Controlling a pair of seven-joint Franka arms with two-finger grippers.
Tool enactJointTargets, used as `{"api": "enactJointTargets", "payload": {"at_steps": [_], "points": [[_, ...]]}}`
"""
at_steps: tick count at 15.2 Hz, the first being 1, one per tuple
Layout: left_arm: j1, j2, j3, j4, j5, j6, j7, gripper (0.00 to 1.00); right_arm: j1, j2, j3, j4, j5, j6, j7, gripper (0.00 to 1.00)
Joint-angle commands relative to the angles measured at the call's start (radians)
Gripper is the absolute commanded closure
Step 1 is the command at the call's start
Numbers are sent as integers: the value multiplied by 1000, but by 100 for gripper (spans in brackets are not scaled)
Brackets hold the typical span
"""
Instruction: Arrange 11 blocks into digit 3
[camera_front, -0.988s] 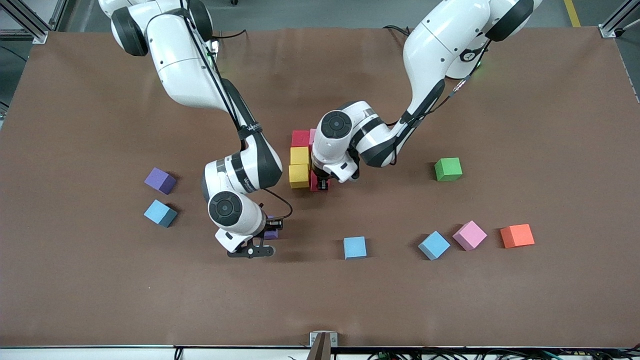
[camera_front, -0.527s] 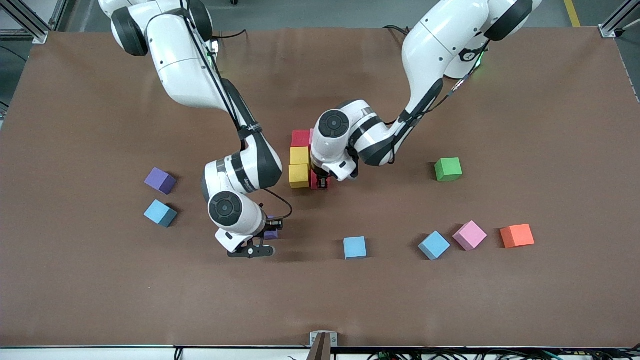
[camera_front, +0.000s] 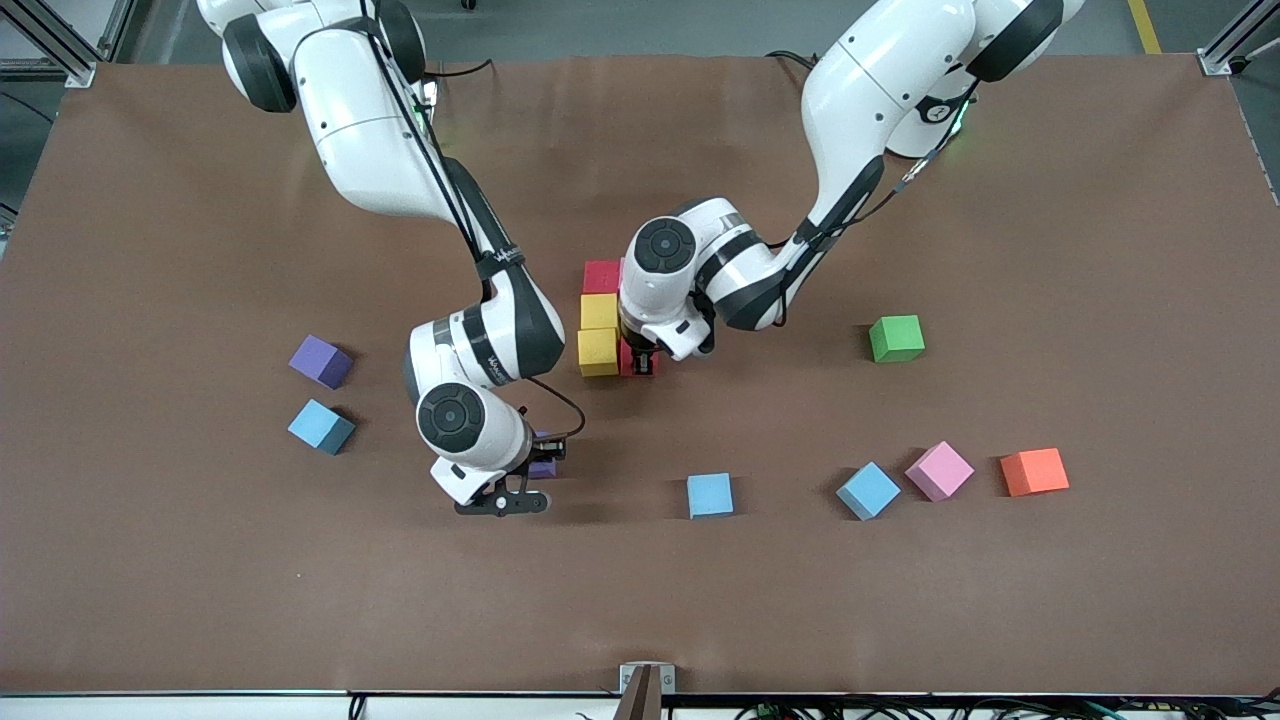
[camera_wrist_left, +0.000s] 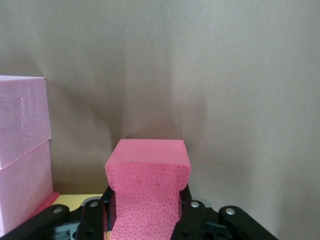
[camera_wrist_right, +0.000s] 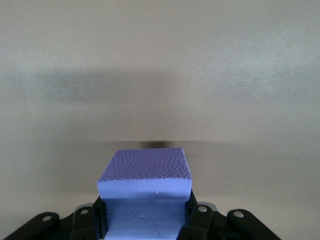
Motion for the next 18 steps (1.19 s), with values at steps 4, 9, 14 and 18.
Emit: {"api": "enactJointTargets", "payload": {"at_steps": [4, 9, 14, 18], "points": [[-12, 10, 4, 16, 5, -13, -21, 94, -4, -3, 10, -12, 2, 12, 1, 77], [-8, 11, 6, 16, 7, -11, -16, 39, -4, -3, 10, -12, 2, 12, 3, 77], [-12, 4, 6, 16, 18, -13, -10, 0, -3, -2, 10, -12, 2, 13, 4, 77], [-12, -22, 4, 17, 18, -16, -11, 0, 8, -2, 10, -9, 0, 13, 15, 77]]}}
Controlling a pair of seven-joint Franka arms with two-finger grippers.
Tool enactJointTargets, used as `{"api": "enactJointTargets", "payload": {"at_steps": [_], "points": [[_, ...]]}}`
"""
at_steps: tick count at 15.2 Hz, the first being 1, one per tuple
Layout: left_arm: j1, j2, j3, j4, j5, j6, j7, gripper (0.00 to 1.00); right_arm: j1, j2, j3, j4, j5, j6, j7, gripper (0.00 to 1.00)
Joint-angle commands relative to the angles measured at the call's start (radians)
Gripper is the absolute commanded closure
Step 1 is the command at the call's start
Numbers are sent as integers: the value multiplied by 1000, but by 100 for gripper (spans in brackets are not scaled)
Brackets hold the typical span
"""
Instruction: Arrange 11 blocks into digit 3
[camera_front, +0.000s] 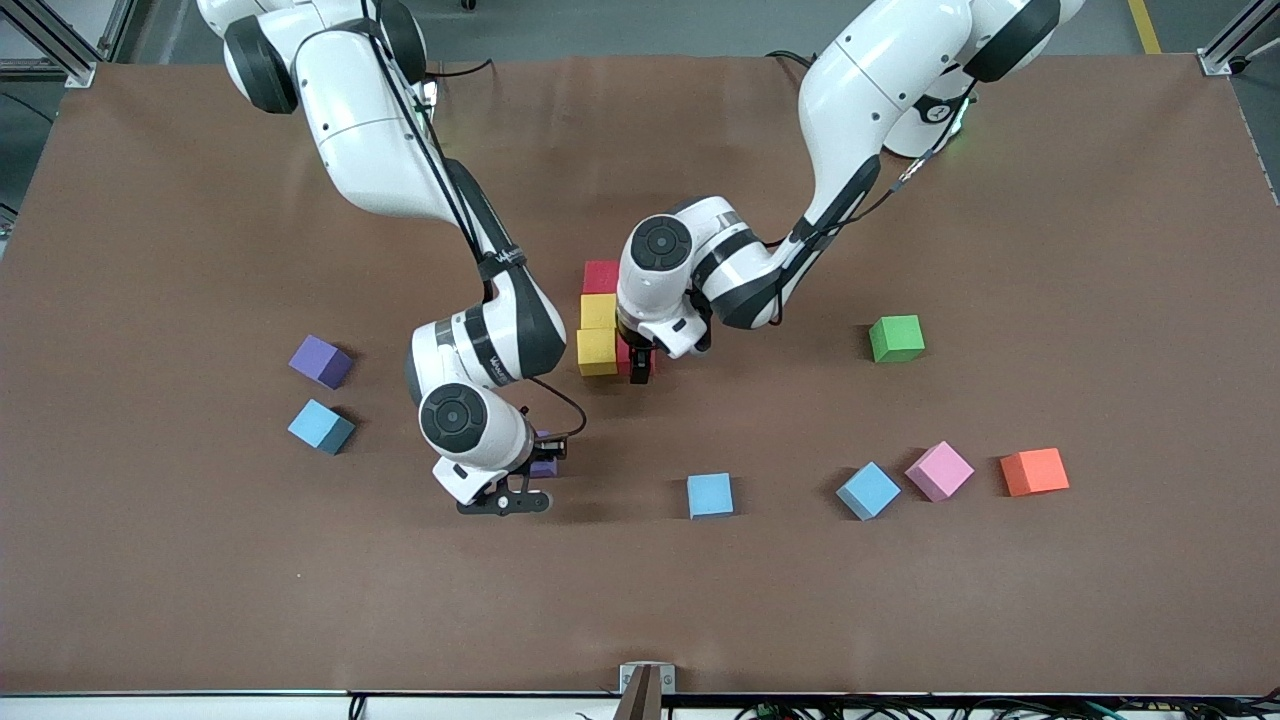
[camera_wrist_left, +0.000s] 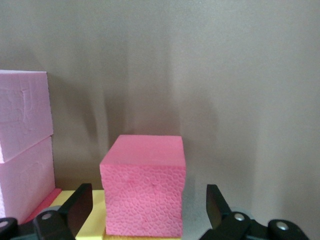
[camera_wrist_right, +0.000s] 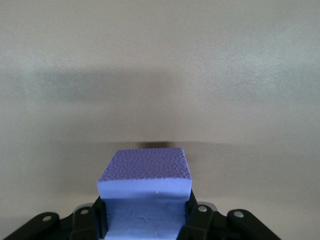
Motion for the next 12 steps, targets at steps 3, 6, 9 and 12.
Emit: {"api": "enactJointTargets", "payload": {"at_steps": [3, 6, 9, 12], "points": [[-3, -82, 3, 7, 19, -57, -7, 0, 17, -6, 8, -11, 2, 13, 47, 77], [9, -174, -2, 6, 19, -143, 5, 0, 59, -6, 8, -14, -4, 45, 108, 77], [47, -246, -3, 7, 10, -230, 128, 0, 116, -9, 5, -61, -7, 117, 167, 78], [122, -298, -8, 13, 4, -311, 308, 0, 129, -12, 5, -101, -1, 139, 171, 78]]}}
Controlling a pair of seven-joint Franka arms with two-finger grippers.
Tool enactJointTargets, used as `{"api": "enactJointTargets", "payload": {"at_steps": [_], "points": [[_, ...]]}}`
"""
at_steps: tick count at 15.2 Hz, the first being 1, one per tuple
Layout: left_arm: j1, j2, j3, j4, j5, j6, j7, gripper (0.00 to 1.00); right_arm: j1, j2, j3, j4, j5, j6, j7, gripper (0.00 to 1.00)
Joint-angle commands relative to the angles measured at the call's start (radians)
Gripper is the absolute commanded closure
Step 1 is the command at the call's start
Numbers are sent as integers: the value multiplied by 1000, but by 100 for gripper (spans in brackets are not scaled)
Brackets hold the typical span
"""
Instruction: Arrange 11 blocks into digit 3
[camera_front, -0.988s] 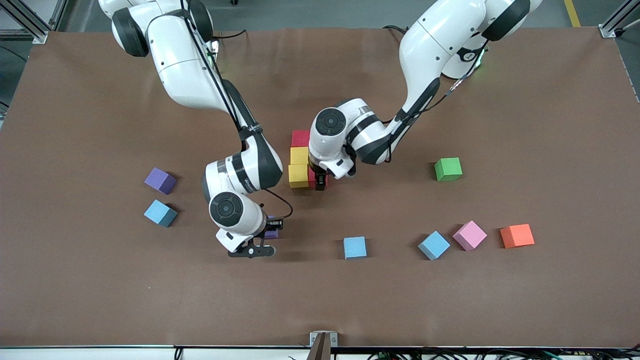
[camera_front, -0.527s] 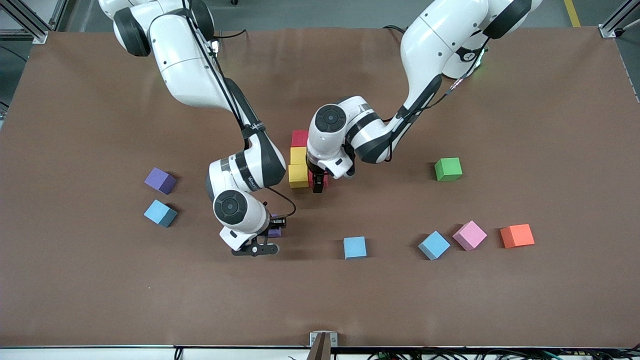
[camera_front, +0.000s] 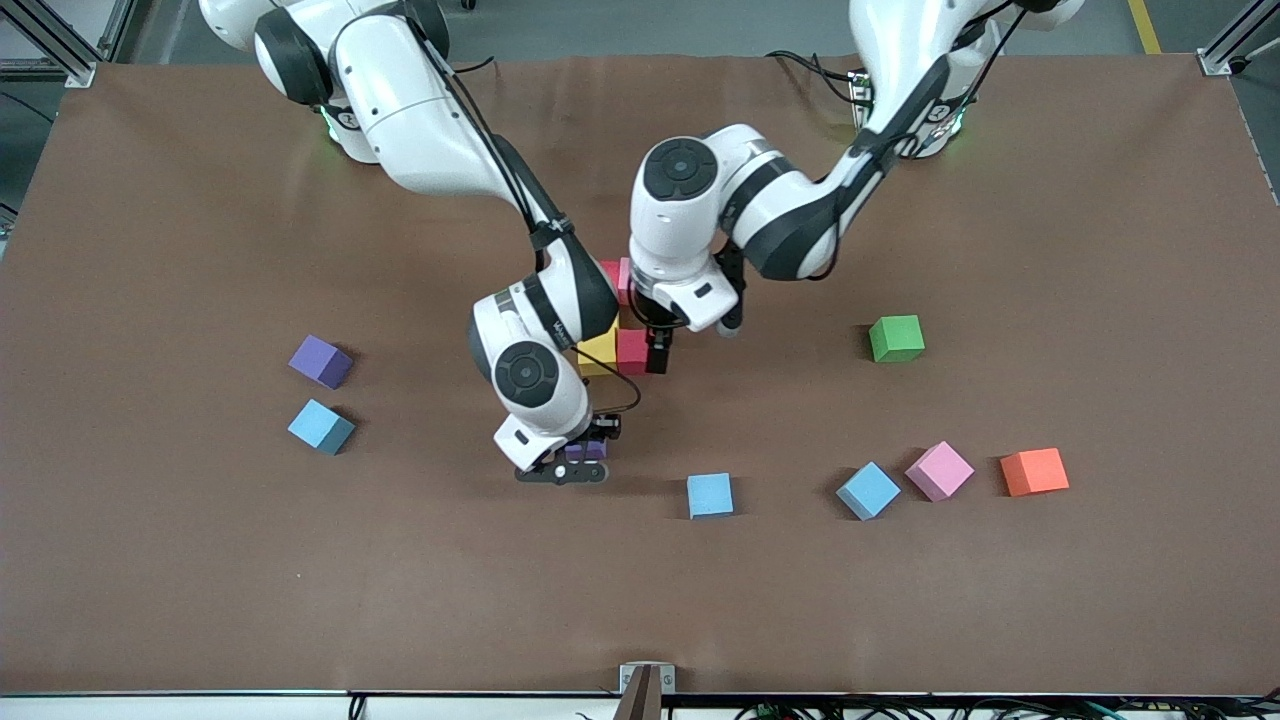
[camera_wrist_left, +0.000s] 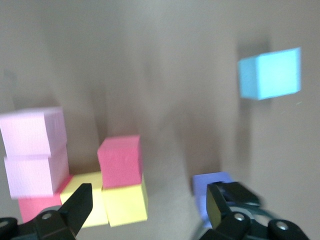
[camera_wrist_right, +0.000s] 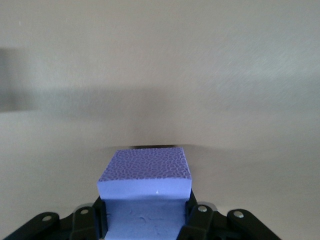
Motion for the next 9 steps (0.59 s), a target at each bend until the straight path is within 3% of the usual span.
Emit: {"api": "enactJointTargets", "payload": {"at_steps": [1, 3, 9], "points": [[83, -52, -7, -4, 2, -86, 203, 0, 16, -15, -5, -62, -1, 23, 13, 78], [138, -54, -7, 33, -4, -153, 355, 0, 29, -21, -5, -93, -1, 23, 15, 78], [289, -46, -1, 43, -28, -161, 820, 0, 66, -61, -5, -174, -3, 11, 13, 78]]}}
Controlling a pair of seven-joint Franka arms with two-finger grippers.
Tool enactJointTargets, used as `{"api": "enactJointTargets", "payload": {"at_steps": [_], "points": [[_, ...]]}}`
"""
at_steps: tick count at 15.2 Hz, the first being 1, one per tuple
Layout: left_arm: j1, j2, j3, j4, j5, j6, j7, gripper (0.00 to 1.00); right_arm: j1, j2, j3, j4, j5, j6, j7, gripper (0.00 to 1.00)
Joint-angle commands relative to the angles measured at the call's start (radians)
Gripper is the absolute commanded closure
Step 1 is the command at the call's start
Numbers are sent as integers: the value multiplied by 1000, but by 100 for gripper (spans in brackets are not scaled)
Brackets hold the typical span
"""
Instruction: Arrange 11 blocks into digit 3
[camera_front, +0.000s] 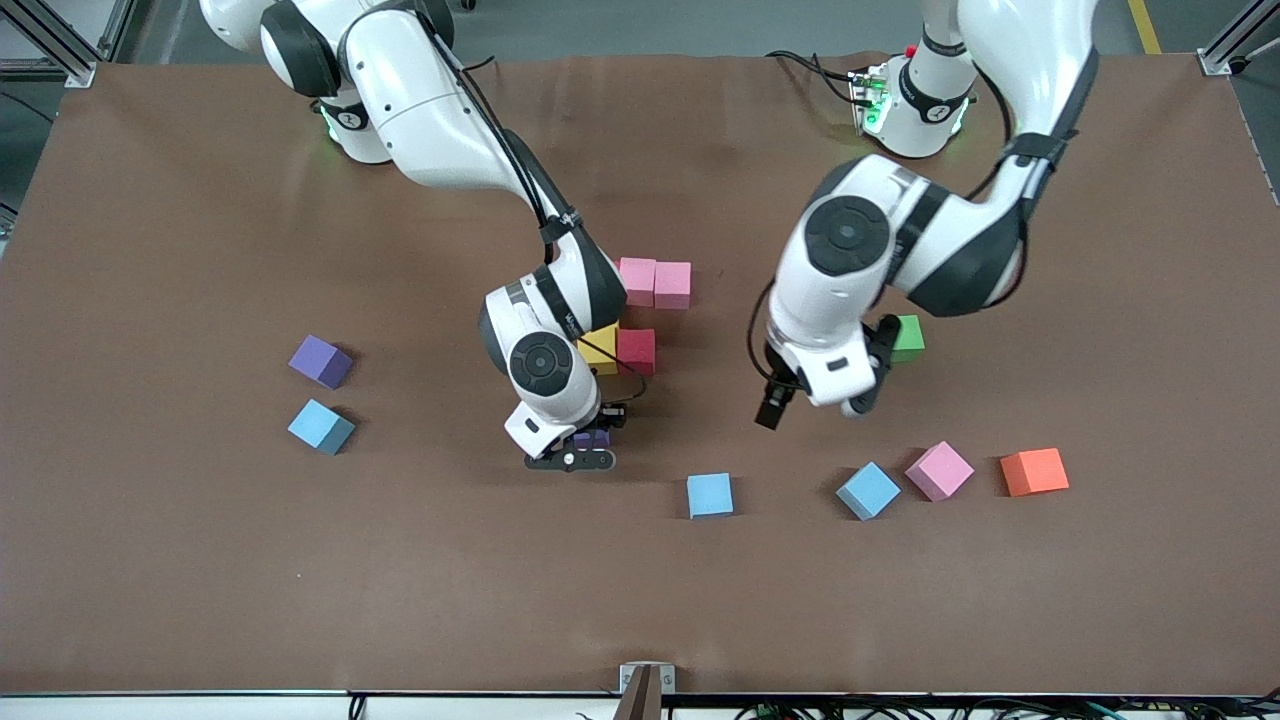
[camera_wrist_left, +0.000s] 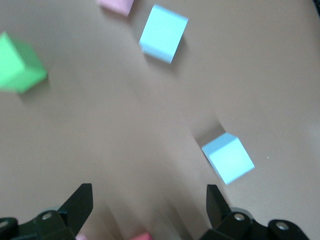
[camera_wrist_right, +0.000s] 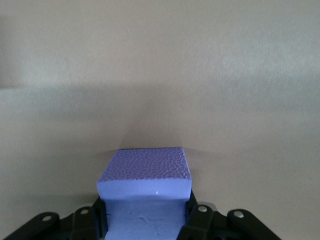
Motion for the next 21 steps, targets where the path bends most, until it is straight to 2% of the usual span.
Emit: {"api": "enactJointTargets", "payload": {"at_steps": [1, 7, 10, 14, 17, 21], "points": [[53, 5, 0, 11, -9, -21, 211, 0, 42, -34, 1, -106, 0, -3, 17, 78], [185, 24, 2, 11, -1, -21, 659, 0, 52, -34, 2, -106, -3, -29, 34, 76], [211, 37, 3, 11, -2, -21, 817, 0, 55, -34, 2, -106, -3, -38, 34, 76], [256, 74, 5, 17, -5, -8, 934, 0, 61, -34, 4, -106, -3, -39, 34, 76], [284, 148, 8, 83, -1, 2, 1049, 0, 62, -34, 4, -106, -3, -53, 34, 76], [297, 211, 32, 95, -2, 119, 1112, 0, 67, -36, 5, -106, -3, -64, 32, 76]]}}
